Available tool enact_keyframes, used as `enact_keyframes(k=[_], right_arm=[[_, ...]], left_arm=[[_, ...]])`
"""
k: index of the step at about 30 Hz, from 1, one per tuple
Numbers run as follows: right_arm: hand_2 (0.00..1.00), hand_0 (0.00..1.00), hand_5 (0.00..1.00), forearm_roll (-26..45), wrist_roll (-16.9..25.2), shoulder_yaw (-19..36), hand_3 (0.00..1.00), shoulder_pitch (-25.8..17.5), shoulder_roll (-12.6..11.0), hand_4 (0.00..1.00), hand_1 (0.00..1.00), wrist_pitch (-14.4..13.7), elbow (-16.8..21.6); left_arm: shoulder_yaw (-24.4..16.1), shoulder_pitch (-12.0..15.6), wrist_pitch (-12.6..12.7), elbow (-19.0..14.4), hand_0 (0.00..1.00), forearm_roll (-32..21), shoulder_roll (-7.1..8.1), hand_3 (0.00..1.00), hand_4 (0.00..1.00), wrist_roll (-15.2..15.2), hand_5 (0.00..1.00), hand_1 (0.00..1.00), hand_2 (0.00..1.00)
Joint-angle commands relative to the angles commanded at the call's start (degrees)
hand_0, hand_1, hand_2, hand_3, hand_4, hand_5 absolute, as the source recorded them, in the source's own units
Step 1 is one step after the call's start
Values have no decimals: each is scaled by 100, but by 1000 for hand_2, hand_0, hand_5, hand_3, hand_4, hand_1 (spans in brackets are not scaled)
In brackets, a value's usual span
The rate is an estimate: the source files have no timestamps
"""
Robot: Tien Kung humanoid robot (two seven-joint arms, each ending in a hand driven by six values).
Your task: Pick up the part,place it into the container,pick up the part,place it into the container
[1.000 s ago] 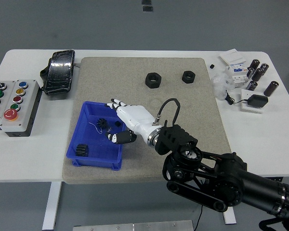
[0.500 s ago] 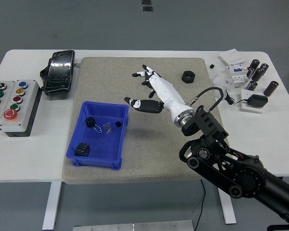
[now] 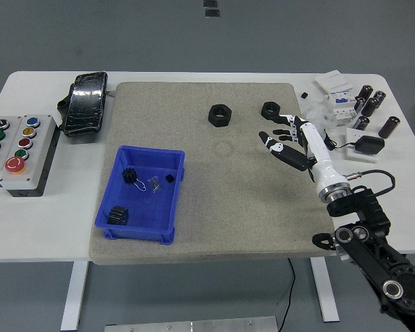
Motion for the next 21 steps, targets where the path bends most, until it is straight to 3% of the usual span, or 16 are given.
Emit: enact_keyframes(k=[8, 21], right_arm=[[712, 694, 399, 741, 576, 968, 683, -318, 86, 795, 711, 139, 22], [711, 708, 399, 1060, 765, 1339, 680, -321, 138, 793, 703, 165, 81]], left_arm=[[-92, -28, -25, 0, 662, 196, 17, 630, 709, 0, 428, 571, 578], [-4, -96, -40, 0, 662, 204, 221, 630, 708, -85, 425, 571, 579]])
